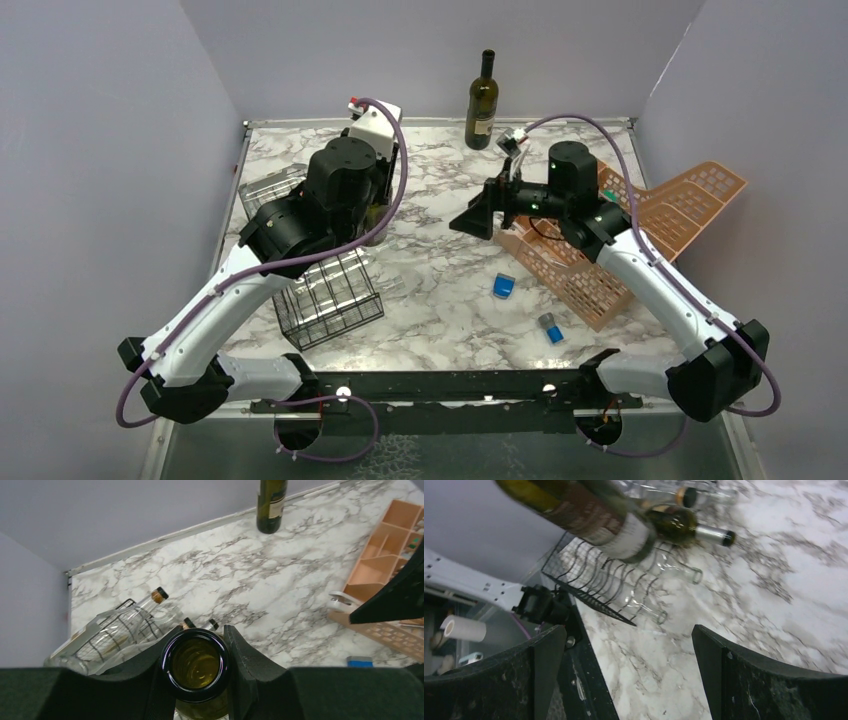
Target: Take the wine bottle off the wine rack
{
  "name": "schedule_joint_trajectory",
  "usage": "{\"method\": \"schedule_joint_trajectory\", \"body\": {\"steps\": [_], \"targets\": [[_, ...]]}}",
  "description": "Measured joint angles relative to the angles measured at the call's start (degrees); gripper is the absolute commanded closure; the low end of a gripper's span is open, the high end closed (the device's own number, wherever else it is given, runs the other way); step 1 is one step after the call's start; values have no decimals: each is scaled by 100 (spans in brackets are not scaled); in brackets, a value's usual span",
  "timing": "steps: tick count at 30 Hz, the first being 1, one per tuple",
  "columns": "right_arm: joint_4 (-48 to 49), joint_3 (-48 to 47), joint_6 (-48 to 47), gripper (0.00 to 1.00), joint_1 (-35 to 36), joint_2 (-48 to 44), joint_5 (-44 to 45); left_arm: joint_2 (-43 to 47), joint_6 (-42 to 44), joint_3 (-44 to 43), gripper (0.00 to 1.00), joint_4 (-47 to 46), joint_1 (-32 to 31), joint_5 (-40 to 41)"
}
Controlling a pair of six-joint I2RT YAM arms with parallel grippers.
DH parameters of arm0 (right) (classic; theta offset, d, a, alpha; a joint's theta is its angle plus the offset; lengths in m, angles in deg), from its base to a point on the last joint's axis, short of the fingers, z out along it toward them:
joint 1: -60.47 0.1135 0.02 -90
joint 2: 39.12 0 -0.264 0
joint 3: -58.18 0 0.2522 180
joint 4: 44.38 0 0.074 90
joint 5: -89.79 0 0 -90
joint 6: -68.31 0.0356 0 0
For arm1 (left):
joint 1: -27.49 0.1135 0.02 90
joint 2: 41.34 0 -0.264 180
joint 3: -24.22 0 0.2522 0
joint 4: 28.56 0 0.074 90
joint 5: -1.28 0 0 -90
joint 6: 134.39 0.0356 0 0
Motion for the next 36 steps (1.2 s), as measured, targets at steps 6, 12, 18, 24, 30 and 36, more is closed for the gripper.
{"method": "schedule_joint_trajectory", "body": {"steps": [6, 12, 18, 24, 30, 36], "targets": [[680, -269, -114, 0, 656, 240, -566, -35, -236, 0, 92, -450, 0, -610], [1659, -339, -240, 0, 750, 693, -1045, -101, -584, 0, 92, -691, 2, -1147], [1810, -745, -822, 0, 970, 1130, -1008, -109, -855, 0, 92, -785, 0, -1698], [1888, -835, -1141, 1, 1163, 1268, -955, -190, -966, 0, 92, -804, 0, -1982], [1893, -872, -1263, 16, 1193, 1375, -828, -358, -986, 0, 92, -804, 0, -2107], [1928, -909, -1303, 32, 1202, 1408, -833, -389, -979, 0, 85, -817, 2, -2138]]}}
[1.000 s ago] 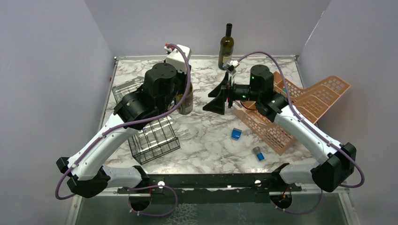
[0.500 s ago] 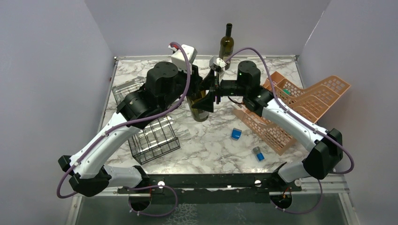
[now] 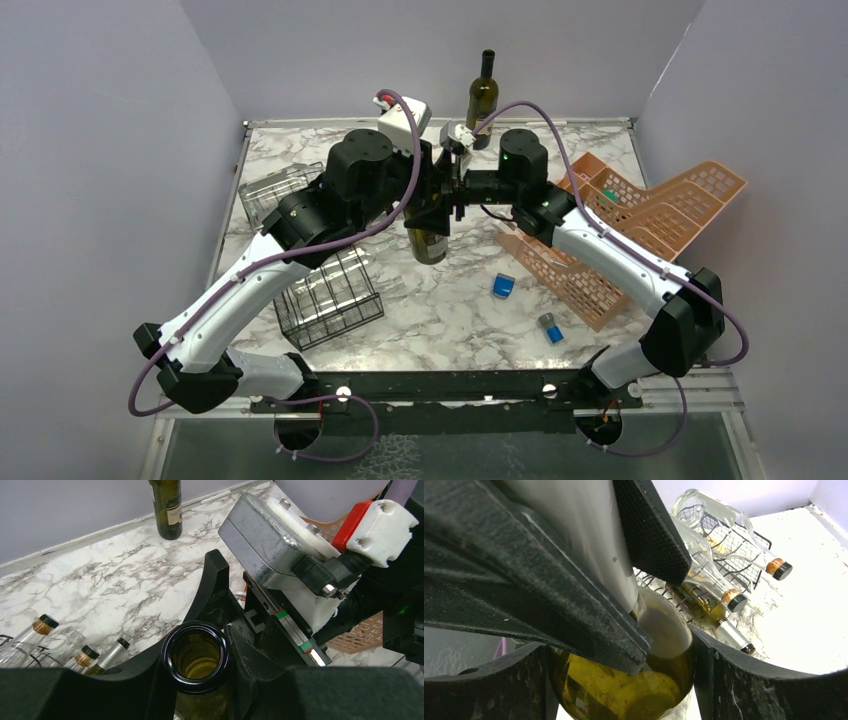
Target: Take the wine bottle off the wine rack
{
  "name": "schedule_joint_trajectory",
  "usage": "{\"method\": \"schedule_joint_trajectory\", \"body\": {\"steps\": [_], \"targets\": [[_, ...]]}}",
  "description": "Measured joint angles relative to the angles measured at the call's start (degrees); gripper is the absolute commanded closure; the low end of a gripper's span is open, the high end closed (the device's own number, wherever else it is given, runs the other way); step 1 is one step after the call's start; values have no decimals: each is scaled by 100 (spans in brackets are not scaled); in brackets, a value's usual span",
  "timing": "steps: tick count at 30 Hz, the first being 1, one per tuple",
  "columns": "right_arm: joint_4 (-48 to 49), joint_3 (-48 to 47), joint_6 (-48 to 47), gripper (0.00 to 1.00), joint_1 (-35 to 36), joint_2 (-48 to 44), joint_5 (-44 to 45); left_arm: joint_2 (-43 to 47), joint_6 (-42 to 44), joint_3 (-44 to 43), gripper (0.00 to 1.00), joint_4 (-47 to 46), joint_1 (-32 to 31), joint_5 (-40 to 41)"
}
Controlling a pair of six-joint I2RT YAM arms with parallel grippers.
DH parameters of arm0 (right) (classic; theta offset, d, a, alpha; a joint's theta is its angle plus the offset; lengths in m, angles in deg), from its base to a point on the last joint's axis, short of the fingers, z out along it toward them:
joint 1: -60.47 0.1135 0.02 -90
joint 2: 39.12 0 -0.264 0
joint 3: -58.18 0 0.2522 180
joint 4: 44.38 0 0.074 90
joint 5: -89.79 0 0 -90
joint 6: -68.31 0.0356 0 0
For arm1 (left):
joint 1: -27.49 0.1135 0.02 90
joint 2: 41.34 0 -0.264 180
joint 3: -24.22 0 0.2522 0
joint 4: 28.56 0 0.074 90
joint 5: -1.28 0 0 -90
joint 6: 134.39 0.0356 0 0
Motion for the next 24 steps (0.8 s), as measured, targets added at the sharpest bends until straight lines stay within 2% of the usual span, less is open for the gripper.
{"method": "schedule_joint_trajectory", "body": {"steps": [3, 4, 8, 10, 14, 19, 24], "targets": [[26, 0, 20, 39, 0, 13, 2, 0, 2, 0, 70, 17, 0, -2], [37, 2, 31, 41, 0, 13, 2, 0, 2, 0, 61, 15, 0, -2], [52, 4, 105, 53, 9, 13, 39, 2, 20, 0, 15, -39, -2, -4], [7, 28, 136, 55, 9, 13, 72, 46, 70, 0, 4, -125, 22, 72], [0, 57, 212, 61, -13, 13, 310, 251, 109, 0, 1, -264, 57, 94], [13, 168, 297, 61, 0, 20, 778, 509, 245, -17, 1, -348, -7, 103], [168, 197, 330, 61, 11, 140, 1633, 942, 398, -7, 1, -363, -7, 389]]}}
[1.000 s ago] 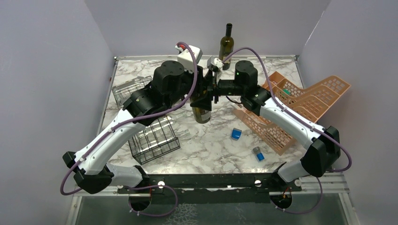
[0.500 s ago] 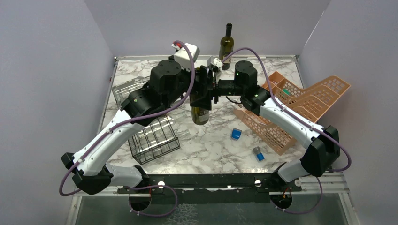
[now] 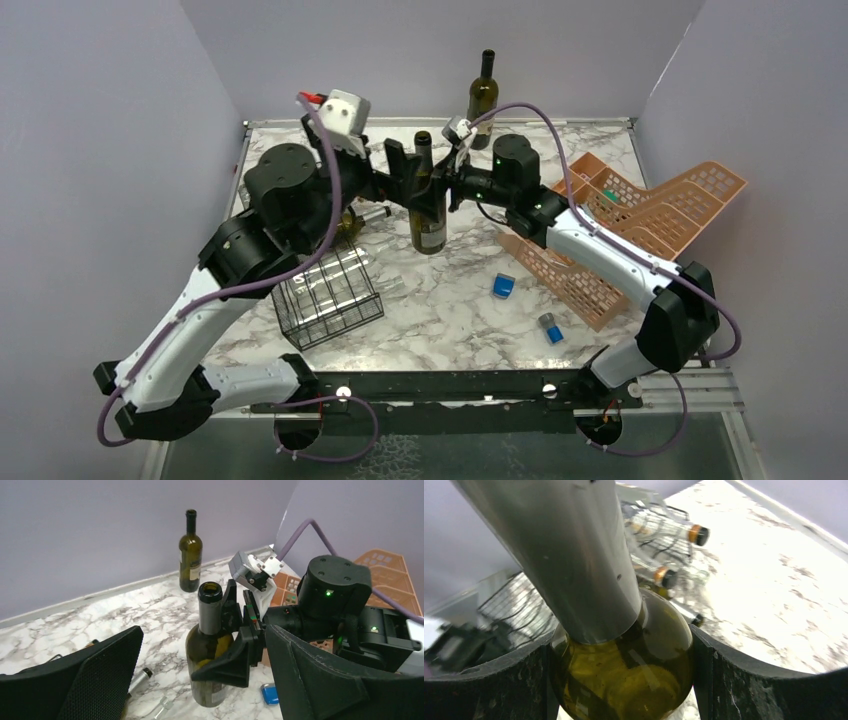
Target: Take the wine bottle off the wine rack
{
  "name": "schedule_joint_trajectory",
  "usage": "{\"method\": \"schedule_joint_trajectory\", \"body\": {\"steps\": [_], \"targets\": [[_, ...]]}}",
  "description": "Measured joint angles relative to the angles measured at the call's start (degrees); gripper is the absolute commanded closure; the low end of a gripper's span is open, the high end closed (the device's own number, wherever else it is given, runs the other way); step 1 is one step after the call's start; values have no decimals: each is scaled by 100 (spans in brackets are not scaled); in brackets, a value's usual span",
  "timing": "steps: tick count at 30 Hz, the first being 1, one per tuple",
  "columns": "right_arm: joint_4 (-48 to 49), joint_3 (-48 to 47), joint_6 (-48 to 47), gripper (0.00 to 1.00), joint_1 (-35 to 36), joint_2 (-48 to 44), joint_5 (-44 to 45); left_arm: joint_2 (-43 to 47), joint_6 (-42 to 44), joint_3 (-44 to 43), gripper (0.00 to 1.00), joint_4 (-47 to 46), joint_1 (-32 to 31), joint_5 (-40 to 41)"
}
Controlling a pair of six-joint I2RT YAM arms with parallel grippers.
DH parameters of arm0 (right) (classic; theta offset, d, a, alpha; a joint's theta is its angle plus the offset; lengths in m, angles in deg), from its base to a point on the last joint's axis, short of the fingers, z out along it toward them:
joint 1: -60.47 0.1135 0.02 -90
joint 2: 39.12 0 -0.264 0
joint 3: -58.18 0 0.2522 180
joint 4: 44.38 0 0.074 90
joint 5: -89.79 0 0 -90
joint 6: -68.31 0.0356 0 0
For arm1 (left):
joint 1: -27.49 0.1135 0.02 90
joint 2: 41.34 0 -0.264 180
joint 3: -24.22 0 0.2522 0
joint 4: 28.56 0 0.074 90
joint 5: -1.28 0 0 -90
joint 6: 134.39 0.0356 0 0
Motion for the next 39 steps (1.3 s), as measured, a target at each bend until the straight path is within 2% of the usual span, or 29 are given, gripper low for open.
{"method": "schedule_joint_trajectory", "body": {"steps": [8, 21, 30, 39], "targets": [[317, -483, -79, 60, -35, 909, 1816, 1029, 166, 728, 1, -308, 0, 951], [614, -3318, -184, 60, -498, 3578, 3563, 1329, 125, 1600, 1, -470, 0, 1429], [586, -5038, -179, 59, -782, 5051, 4098, 1338, 323, 1976, 1, -660, 0, 1838], [597, -5814, -184, 58, -955, 5674, 4181, 1222, 520, 2186, 1, -743, 0, 2024]]}}
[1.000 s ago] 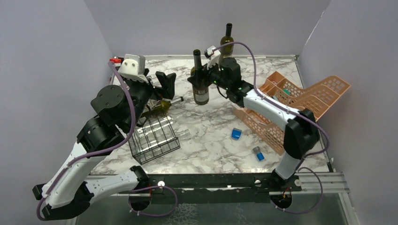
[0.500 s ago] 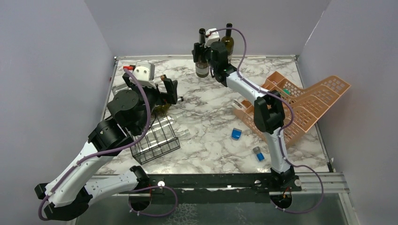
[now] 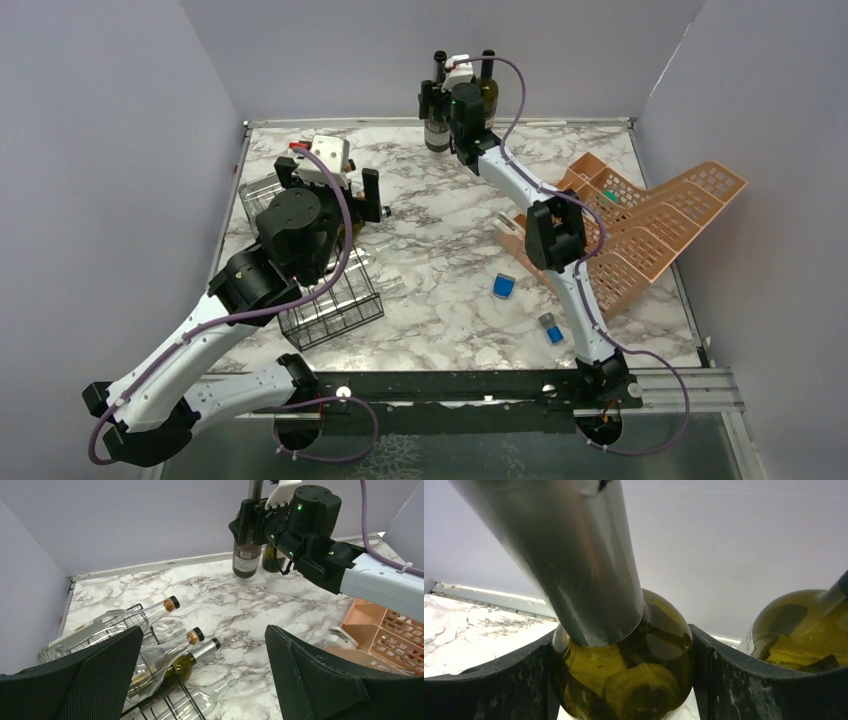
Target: Take the wine bottle off the wine rack
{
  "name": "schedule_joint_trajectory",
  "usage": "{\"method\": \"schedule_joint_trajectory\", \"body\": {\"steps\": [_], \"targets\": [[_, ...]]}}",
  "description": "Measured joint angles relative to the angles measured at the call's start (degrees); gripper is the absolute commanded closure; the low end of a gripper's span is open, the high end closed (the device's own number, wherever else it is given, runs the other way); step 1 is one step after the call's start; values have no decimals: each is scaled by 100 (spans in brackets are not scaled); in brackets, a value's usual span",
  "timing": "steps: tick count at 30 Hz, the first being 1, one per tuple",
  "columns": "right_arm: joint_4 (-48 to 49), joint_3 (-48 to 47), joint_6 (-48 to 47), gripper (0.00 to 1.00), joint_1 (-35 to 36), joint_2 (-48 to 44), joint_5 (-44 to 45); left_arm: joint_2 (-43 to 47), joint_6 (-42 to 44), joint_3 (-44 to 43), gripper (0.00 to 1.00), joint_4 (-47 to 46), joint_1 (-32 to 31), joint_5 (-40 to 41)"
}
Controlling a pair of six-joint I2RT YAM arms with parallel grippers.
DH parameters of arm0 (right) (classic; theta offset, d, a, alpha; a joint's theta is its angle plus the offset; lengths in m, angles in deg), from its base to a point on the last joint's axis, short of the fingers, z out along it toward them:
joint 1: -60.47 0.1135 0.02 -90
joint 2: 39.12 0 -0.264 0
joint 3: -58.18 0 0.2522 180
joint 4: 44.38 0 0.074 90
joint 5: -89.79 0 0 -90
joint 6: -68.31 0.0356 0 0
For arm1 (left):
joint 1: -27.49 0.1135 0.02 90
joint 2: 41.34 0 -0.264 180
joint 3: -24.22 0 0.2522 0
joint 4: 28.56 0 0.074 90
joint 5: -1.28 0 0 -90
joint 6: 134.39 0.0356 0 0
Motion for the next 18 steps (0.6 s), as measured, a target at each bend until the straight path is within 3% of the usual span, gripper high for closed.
{"method": "schedule_joint_trajectory", "body": {"steps": [18], "targets": [[61, -1134, -138, 54, -118, 1123, 2, -94, 380, 210, 1, -188, 2, 140]]}}
